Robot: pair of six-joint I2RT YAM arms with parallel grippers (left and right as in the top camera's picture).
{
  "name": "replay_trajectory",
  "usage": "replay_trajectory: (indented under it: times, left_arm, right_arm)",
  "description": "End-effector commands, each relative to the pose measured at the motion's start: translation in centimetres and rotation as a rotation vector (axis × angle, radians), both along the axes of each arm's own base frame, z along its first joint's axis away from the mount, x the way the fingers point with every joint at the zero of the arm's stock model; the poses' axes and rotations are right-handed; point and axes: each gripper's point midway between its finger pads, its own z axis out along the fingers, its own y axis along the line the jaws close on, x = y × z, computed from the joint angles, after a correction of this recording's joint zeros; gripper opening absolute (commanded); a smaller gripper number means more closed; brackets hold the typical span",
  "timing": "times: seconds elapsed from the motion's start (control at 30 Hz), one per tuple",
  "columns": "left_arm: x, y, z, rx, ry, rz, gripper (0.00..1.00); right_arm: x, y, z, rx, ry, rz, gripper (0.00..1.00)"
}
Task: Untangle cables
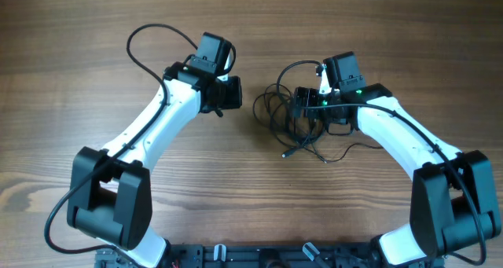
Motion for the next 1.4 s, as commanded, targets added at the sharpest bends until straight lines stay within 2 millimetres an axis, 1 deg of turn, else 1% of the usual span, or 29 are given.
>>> replay_trajectory:
  times: [0.0,0.07,0.23,0.3,0.33,0.37,0.47,0.5,0.53,0.6,0.7,0.73,0.8,0.83,0.87,0.93,1.0,1.07,1.1,1.13,1.17,1.23,1.27,1.3,1.37]
  left_arm:
    - [-1.1,0.6,-3.0,0.013,0.037,0.033,0.37]
    - [-0.9,0.6,-4.6,-0.010,-0.001,0.050,0.37]
    - [-0.1,0.2,-6.3,-0.050,-0.094,0.050,0.37]
    - [0.0,0.2,-7.1,-0.050,-0.093,0.050,0.38]
    - [0.0,0.2,-7.8,-0.045,-0.082,0.050,0.41]
    - [-0.1,0.2,-8.4,-0.041,-0.071,0.050,0.42]
    - [0.0,0.1,-9.9,-0.036,-0.058,0.050,0.42]
    - [0.0,0.1,-10.2,-0.035,-0.053,0.053,0.42]
    - [0.0,0.1,-10.3,-0.034,-0.051,0.051,0.40]
    - [-0.1,-0.2,-10.3,-0.034,-0.052,0.043,0.40]
    - [-0.3,-1.2,-10.2,-0.039,-0.062,0.018,0.40]
    - [-0.5,-1.8,-10.1,-0.043,-0.068,0.004,0.38]
    - [-1.0,-2.5,-10.2,-0.041,-0.062,-0.017,0.26]
    - [-1.5,-2.9,-10.3,-0.037,-0.052,-0.031,0.18]
    - [-1.8,-3.2,-10.4,-0.034,-0.044,-0.041,0.06]
    - [-2.1,-3.4,-10.5,-0.031,-0.039,-0.049,0.04]
    - [-1.9,-3.4,-9.8,-0.036,-0.049,-0.046,0.04]
    - [-1.7,-3.3,-8.4,-0.040,-0.057,-0.042,0.04]
    - [-1.5,-3.4,-6.9,-0.048,-0.073,-0.042,0.04]
    - [-1.4,-3.4,-6.1,-0.056,-0.075,-0.028,0.04]
    - [-1.5,-3.4,-5.7,-0.061,-0.070,-0.013,0.04]
    - [-1.9,-2.8,-6.0,-0.043,-0.044,0.030,0.04]
    - [-2.0,-2.4,-6.2,-0.027,-0.033,0.054,0.08]
    - [-2.3,-2.1,-6.4,-0.015,-0.021,0.061,0.20]
    - [-2.5,-1.9,-6.5,-0.007,-0.012,0.062,0.34]
  right_arm:
    - [0.6,0.4,0.4,0.019,-0.011,0.003,1.00]
    - [0.6,0.4,0.5,0.019,-0.011,0.003,1.00]
    - [0.6,0.4,0.5,0.020,-0.012,0.001,1.00]
    - [0.8,0.4,0.5,0.022,-0.018,0.002,1.00]
    - [0.8,0.4,0.5,0.022,-0.018,0.002,1.00]
    - [0.8,0.4,0.5,0.022,-0.018,0.002,1.00]
    - [0.8,0.4,0.5,0.022,-0.019,0.002,1.00]
    - [0.8,0.5,0.6,0.022,-0.020,0.002,1.00]
    - [0.9,0.5,0.6,0.023,-0.025,0.002,1.00]
    - [0.9,0.5,0.6,0.024,-0.025,0.002,1.00]
    - [0.9,0.5,0.6,0.024,-0.025,0.002,1.00]
    - [0.9,0.5,0.6,0.024,-0.026,0.002,1.00]
    - [0.9,0.5,0.6,0.024,-0.025,0.002,1.00]
    - [0.9,0.5,0.6,0.024,-0.025,0.002,1.00]
    - [0.9,0.5,0.6,0.024,-0.025,0.002,1.00]
    - [0.9,0.5,0.6,0.024,-0.025,0.002,1.00]
    - [0.9,0.5,0.6,0.024,-0.025,0.002,1.00]
    - [0.9,0.5,0.6,0.024,-0.025,0.002,1.00]
    - [0.9,0.5,0.6,0.024,-0.025,0.002,1.00]
    - [0.9,0.5,0.6,0.024,-0.025,0.002,1.00]
    - [0.9,0.5,0.6,0.024,-0.025,0.002,1.00]
    - [0.9,0.5,0.6,0.024,-0.024,0.002,1.00]
    - [0.9,0.5,0.6,0.024,-0.024,0.002,1.00]
    - [0.9,0.5,0.6,0.024,-0.025,0.002,1.00]
    - [0.9,0.5,0.6,0.027,-0.021,-0.007,1.00]
